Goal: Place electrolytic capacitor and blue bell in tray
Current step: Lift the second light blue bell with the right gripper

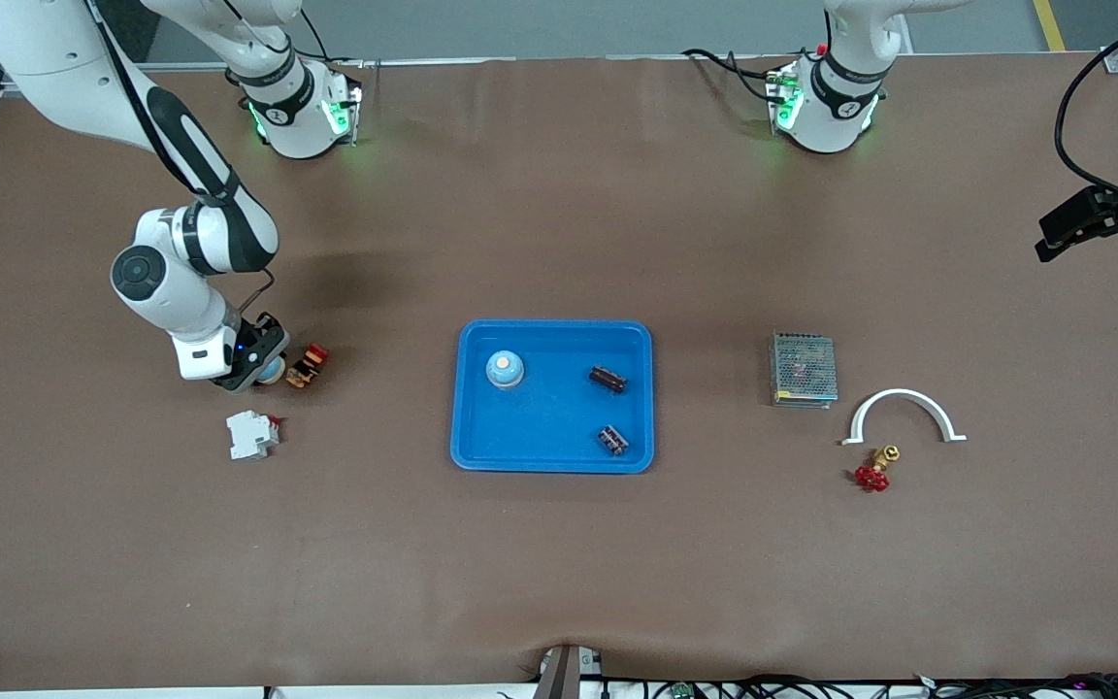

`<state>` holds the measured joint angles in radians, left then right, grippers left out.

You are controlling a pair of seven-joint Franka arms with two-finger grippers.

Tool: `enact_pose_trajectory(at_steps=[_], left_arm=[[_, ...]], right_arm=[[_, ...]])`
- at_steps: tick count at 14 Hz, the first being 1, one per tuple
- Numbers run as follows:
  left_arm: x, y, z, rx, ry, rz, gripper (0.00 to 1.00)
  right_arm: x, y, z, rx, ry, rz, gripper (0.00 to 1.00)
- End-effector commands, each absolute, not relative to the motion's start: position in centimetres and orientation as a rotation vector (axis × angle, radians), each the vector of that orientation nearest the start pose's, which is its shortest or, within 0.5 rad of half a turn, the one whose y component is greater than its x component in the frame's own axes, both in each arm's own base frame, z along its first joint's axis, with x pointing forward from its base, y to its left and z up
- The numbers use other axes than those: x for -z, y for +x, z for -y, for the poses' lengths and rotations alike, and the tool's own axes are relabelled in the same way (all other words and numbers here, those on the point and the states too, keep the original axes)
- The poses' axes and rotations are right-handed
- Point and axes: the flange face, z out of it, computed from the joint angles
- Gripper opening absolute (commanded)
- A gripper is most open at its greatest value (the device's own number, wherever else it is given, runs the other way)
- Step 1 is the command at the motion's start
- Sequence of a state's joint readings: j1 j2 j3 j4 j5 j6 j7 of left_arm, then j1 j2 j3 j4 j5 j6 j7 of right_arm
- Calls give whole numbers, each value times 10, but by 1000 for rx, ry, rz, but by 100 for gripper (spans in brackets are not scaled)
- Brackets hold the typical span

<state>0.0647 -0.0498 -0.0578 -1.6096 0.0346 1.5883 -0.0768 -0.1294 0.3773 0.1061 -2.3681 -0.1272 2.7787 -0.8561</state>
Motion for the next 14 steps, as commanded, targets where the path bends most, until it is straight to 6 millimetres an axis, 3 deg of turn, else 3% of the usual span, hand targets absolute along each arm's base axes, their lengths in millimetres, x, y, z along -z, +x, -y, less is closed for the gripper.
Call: enact_pose_trajectory(at_steps=[1, 4, 8, 11, 14], left_arm=[[-643, 532, -5, 53, -3114, 101, 100], [-643, 531, -6, 20, -3108, 97, 100], [-642, 529, -1, -18, -3107, 88, 100], [-641, 528, -1, -22, -3107, 88, 100], [-641, 528, -1, -22, -3107, 90, 100]], right_arm=[[-188, 517, 3, 69, -2820, 1443, 41], [-231, 548, -1, -60, -2805, 1437, 41], [-322, 606, -37, -165, -2802, 1367, 41], [-377, 620, -101, -188, -2894, 1211, 41], [-406, 619, -176, -101, -2976, 1039, 41]])
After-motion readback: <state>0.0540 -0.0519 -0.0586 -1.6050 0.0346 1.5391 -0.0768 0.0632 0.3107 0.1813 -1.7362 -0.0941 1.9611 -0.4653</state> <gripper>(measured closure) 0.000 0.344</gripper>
